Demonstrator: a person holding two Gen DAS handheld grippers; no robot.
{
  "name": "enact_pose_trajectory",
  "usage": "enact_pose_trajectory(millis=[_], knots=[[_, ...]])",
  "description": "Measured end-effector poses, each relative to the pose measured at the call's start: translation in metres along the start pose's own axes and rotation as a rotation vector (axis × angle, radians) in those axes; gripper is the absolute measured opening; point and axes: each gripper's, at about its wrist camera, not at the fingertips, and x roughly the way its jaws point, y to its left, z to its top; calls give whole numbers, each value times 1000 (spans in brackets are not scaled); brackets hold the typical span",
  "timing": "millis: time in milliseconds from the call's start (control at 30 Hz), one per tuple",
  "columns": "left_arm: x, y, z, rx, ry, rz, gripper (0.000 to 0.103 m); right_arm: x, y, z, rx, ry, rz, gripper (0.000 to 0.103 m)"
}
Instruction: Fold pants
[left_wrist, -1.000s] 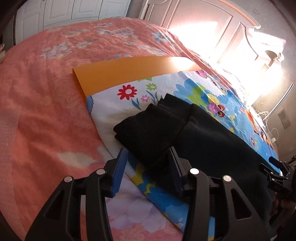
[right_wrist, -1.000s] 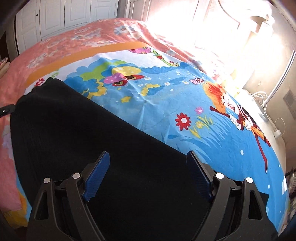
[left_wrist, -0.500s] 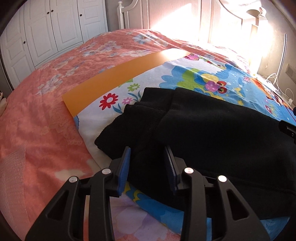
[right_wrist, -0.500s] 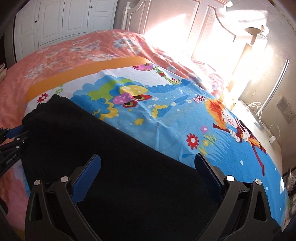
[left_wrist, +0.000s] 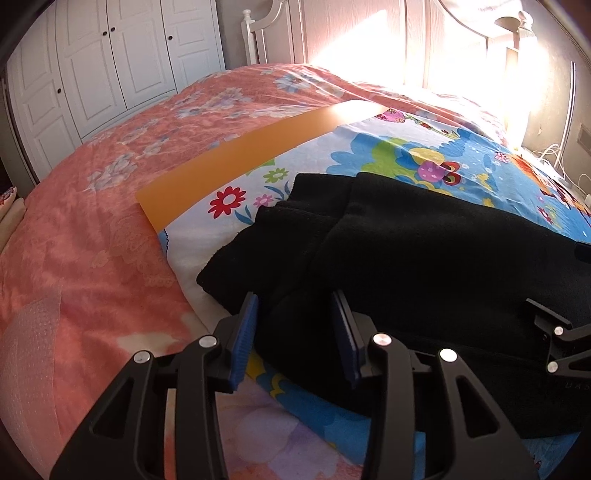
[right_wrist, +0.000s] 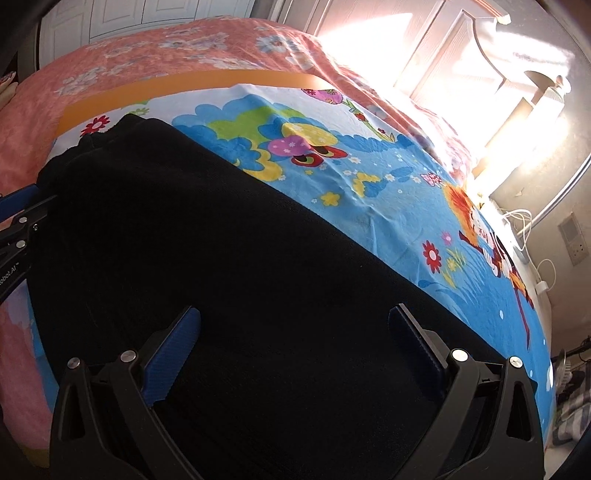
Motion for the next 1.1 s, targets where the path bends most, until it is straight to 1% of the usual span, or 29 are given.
enact_pose_trajectory(millis=[67,100,133,167,233,333,400,467,567,633,667,733,767,800,833,867,900,933,967,1033,1100], knots=[[0,0,0,-5,0,0,42,2,-9,4,38,27,16,96],[0,0,-1,-4,-1,2,42,-1,-9,8,38,15,-9,96],[0,0,-1,-4,-1,3,42,-6,-9,13,35,-16,-15,96],[0,1,0,-5,-1,3,42,-11,-9,18,37,-45,17,96],[0,1,0,-6,-2,4,43,-14,-5,33,35,-71,77,96],[0,2,-1,-12,-5,11,45,-4,14,55,-16,-85,104,96],[0,2,-1,-16,-5,18,47,17,28,65,-64,-43,63,96],[-2,3,0,-26,-4,19,49,43,36,67,-105,10,-5,96],[-13,5,3,-45,-32,13,49,52,28,69,-54,16,13,96],[-22,7,11,-56,-74,-54,48,53,29,69,-50,14,2,96],[-24,7,20,-56,-90,-88,47,54,29,70,-49,14,-1,96],[-22,7,43,-51,-116,-197,44,55,27,72,-34,20,8,96],[-17,5,55,-32,-117,-215,41,55,25,72,-22,21,20,96],[-7,0,67,-3,-95,-246,36,54,22,72,-6,22,39,96],[9,-6,78,26,-47,-295,35,52,17,71,18,22,58,96],[27,-12,87,51,6,-331,34,46,10,69,53,16,56,96],[47,-17,93,78,52,-329,32,36,3,64,90,0,48,96],[66,-24,96,121,94,-294,32,27,-5,59,121,-13,50,96],[81,-29,99,160,113,-275,35,17,-12,53,142,-15,51,96],[93,-32,103,192,112,-274,43,0,-24,37,152,-13,47,97],[91,-29,109,189,110,-272,44,-14,-36,17,156,-9,35,97]])
